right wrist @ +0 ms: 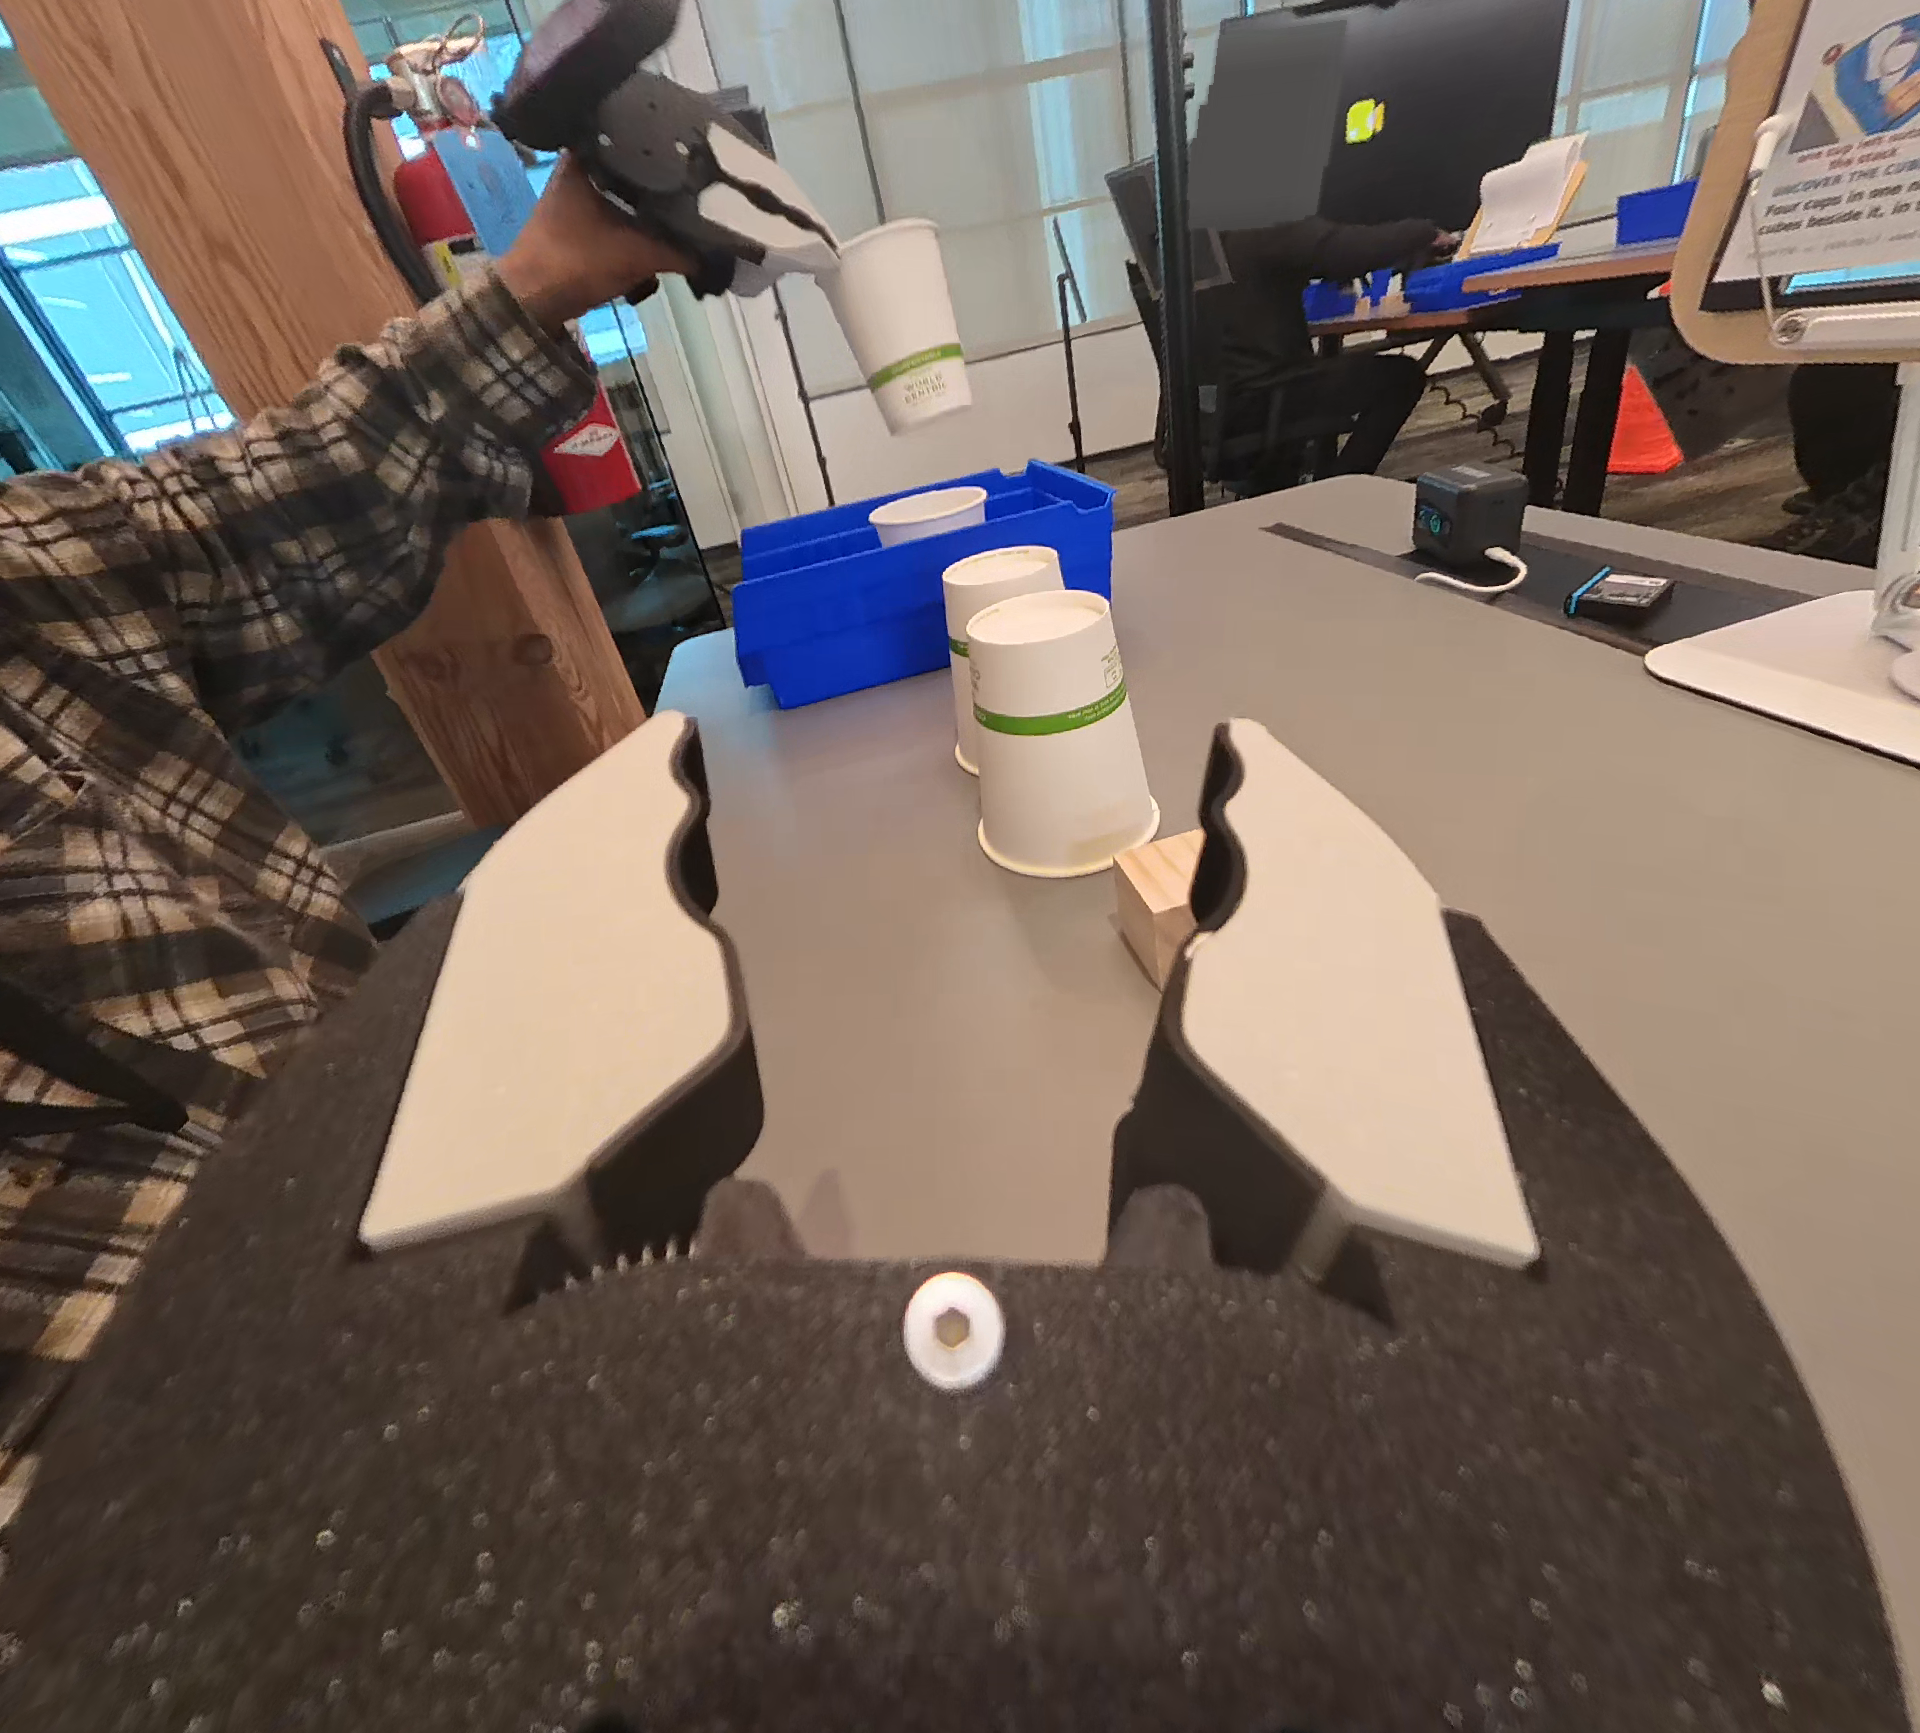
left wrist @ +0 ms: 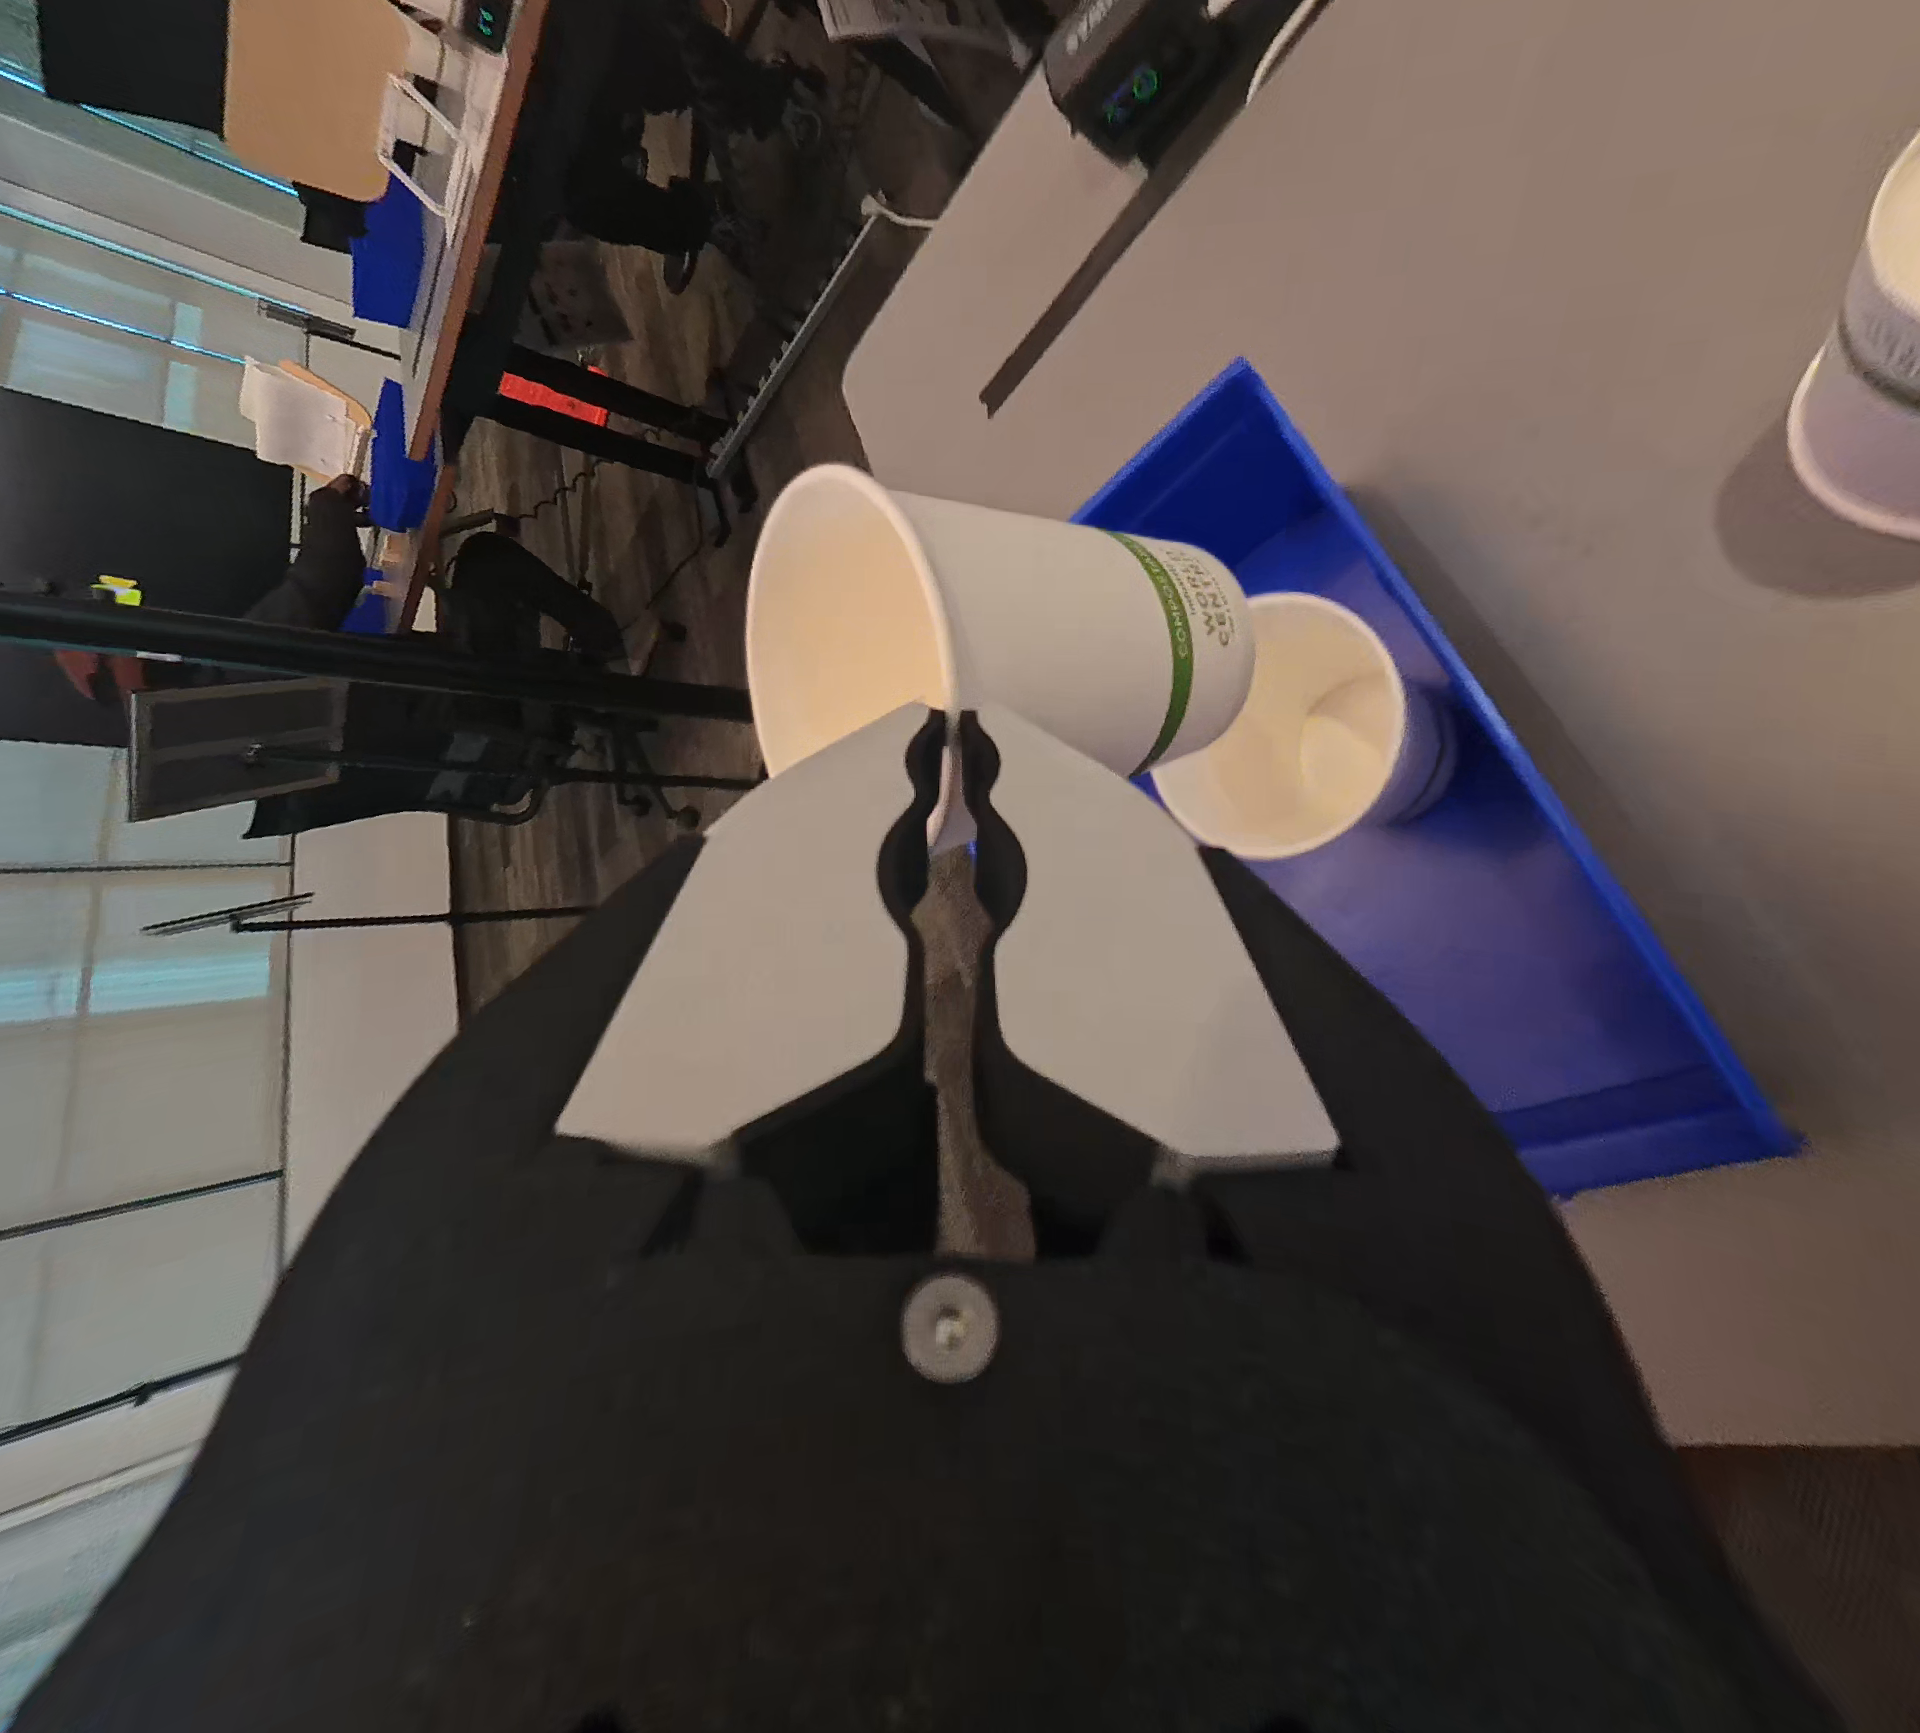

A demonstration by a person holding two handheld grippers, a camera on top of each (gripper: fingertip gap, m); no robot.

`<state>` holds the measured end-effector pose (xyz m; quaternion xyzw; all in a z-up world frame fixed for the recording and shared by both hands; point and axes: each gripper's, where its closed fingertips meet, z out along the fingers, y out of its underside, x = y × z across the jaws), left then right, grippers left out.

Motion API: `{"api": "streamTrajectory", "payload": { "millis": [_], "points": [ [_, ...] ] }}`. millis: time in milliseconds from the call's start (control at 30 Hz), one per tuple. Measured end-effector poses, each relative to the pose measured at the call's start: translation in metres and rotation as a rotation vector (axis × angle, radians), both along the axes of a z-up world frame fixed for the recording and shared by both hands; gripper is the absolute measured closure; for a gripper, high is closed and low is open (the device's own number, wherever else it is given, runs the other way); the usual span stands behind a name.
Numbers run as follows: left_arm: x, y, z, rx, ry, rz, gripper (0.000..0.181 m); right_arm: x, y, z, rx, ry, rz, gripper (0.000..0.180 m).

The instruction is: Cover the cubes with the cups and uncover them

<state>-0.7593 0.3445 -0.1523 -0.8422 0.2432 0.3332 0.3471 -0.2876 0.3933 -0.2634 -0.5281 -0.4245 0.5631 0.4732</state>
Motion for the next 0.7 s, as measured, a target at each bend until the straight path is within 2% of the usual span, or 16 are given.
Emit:
{"api": "streamTrajectory", "payload": {
  "millis": [33, 167, 333, 533, 700],
  "points": [
    [0.005, 0.001, 0.007, 0.022, -0.021, -0.011, 0.179, 0.001, 0.0, 0.001, -0.001, 0.007, -0.006, 0.089],
    [0.036, 0.011, 0.03, 0.114, -0.123, -0.091, 0.178, 0.005, 0.001, 0.006, -0.003, 0.047, -0.044, 0.086],
    [0.105, 0.029, 0.047, 0.225, -0.338, -0.266, 0.178, 0.012, 0.001, 0.017, 0.01, 0.112, -0.112, 0.08],
    [0.209, 0.049, 0.033, 0.272, -0.555, -0.472, 0.179, 0.009, 0.005, 0.018, 0.039, 0.12, -0.235, 0.056],
    [0.296, 0.055, 0.013, 0.286, -0.742, -0.621, 0.179, -0.005, 0.006, 0.008, 0.038, 0.111, -0.279, 0.045]
  ]
}}
